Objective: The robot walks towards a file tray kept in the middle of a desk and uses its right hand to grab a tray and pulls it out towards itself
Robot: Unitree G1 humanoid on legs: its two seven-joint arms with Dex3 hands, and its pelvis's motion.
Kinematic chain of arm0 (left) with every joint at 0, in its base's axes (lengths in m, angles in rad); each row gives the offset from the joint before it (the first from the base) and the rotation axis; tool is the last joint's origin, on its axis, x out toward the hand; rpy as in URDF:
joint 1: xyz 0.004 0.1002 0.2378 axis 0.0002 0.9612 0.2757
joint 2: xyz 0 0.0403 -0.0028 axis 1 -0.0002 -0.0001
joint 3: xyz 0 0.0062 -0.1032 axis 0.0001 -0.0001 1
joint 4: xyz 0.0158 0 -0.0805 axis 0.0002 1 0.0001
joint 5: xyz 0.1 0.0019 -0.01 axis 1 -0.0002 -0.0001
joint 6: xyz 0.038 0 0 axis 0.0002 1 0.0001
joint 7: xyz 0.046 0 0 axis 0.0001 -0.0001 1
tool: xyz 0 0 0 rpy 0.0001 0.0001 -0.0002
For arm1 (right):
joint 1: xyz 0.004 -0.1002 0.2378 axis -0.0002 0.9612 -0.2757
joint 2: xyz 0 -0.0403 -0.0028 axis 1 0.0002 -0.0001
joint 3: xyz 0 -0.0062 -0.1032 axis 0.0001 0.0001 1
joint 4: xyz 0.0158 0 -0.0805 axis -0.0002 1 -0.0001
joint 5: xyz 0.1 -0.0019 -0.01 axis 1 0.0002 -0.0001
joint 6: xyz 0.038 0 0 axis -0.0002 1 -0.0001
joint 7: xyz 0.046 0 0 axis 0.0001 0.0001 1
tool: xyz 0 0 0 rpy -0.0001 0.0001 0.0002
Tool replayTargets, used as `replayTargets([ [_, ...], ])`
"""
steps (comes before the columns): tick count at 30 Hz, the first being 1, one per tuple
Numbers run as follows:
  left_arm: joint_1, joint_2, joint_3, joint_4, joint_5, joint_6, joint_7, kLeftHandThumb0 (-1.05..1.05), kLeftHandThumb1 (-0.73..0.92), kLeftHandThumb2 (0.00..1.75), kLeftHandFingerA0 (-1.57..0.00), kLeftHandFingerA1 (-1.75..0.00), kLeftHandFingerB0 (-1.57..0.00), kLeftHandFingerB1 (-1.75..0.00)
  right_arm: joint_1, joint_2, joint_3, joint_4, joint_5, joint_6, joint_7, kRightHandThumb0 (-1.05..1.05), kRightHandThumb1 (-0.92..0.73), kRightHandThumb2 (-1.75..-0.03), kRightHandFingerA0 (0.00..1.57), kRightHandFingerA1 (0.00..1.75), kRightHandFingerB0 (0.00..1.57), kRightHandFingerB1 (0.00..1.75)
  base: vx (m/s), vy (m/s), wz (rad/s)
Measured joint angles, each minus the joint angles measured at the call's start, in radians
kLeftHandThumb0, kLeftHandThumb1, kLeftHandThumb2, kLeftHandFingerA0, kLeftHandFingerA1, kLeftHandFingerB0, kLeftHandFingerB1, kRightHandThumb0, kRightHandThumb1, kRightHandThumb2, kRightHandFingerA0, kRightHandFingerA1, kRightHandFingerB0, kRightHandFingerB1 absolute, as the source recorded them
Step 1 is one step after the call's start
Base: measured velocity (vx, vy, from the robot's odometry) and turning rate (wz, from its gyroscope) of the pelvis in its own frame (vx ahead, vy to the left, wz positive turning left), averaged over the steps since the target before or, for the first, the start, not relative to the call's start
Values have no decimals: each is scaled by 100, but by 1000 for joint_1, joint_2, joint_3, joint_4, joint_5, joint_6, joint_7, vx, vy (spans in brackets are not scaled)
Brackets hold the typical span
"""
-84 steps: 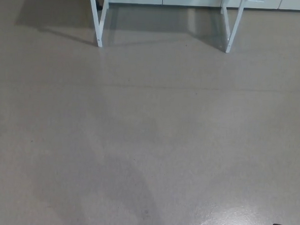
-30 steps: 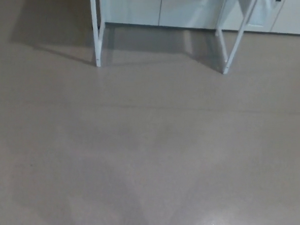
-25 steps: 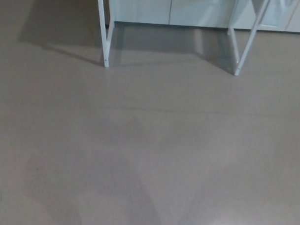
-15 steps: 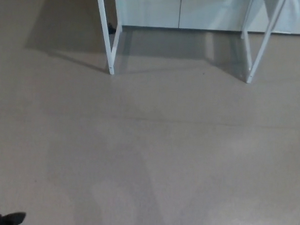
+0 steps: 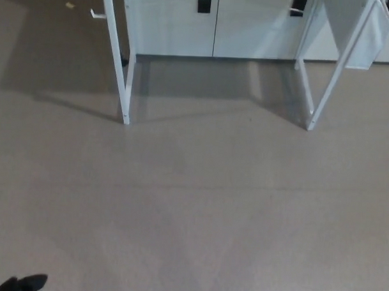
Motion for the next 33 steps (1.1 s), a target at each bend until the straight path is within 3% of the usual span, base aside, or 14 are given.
replayTargets([
  [6,25,20,-13,53,26,-20,25,-5,38,84,-35,-57,-25,-52,19,0,5,-7,-2,-5,-1,-23,-66,-59,44,41,30,37,217,-115,13],
  [7,33,17,-14,60,29,-24,29,-6,38,84,-34,-57,-25,-51,22,-1,6,2,-3,-6,-1,-20,-47,-91,35,57,18,50,207,-301,-21],
  [8,36,21,-15,62,31,-29,32,-5,38,84,-33,-57,-24,-51,23,3,9,3,-4,-7,-1,-20,-47,-91,36,58,18,51,195,-412,22],
  [12,40,16,-31,65,43,-49,42,-4,38,84,-34,-57,-25,-52,25,-19,8,9,-6,-17,-10,-20,-47,-91,37,58,20,51,148,-234,12],
  [13,42,16,-33,67,45,-51,45,-4,38,84,-34,-57,-25,-52,28,-20,10,11,-7,-19,-10,-24,-67,-59,45,42,31,38,164,-112,-4],
  [33,68,26,-43,100,69,-97,84,-4,38,84,-37,-58,-27,-53,47,-24,62,60,-36,-63,-35,-24,-68,-60,46,42,33,39,229,43,1],
])
